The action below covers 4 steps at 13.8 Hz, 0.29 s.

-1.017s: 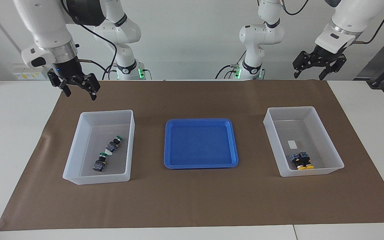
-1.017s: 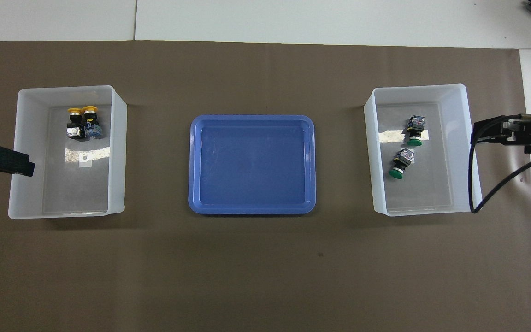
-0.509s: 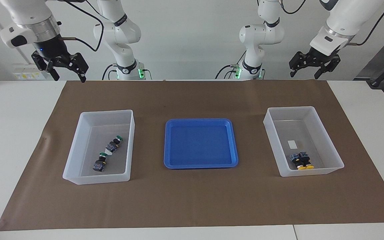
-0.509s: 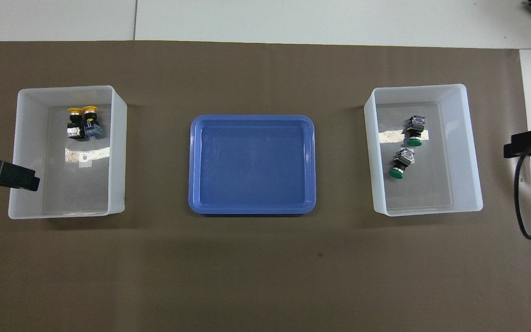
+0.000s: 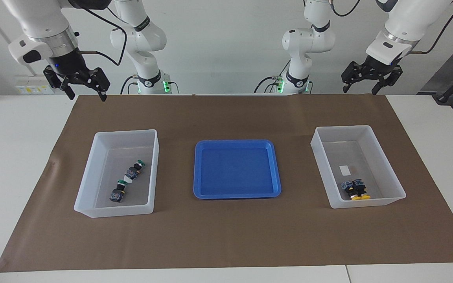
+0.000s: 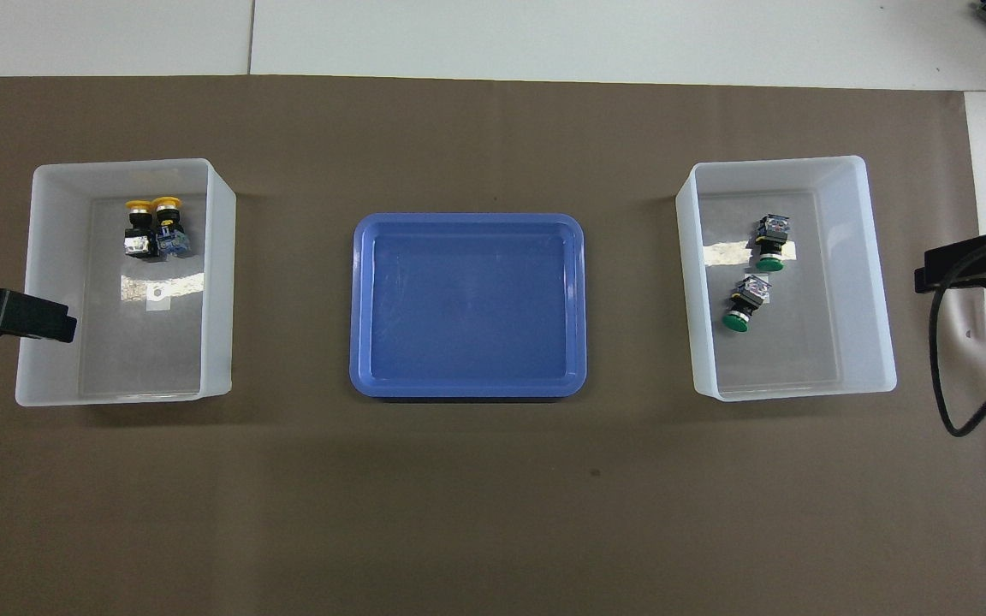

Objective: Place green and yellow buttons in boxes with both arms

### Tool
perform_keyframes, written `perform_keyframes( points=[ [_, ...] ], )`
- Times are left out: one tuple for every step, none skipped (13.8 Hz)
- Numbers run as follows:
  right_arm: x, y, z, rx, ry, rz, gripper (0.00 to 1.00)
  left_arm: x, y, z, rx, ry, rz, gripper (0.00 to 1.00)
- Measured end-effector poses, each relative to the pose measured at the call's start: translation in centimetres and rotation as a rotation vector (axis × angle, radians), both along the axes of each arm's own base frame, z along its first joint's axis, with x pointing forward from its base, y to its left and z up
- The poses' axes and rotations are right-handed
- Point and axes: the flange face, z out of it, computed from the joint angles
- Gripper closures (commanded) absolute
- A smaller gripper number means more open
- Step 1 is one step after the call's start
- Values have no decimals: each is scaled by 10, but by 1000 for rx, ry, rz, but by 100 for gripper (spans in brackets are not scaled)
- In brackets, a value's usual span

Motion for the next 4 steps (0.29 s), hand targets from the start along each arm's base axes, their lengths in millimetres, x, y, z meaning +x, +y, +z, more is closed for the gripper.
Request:
perform_keyframes(
  points=[
    [1,2,-2,0,3,3,0,0,0,0,0,-1,0,0],
    [2,2,-4,0,7,3,0,0,0,0,0,-2,0,0],
    [3,1,-5,-1,10,2,0,0,1,0,0,-2,2,0],
    [3,0,-6,0,11,1,0,0,2,0,-1,-3,3,0]
  ],
)
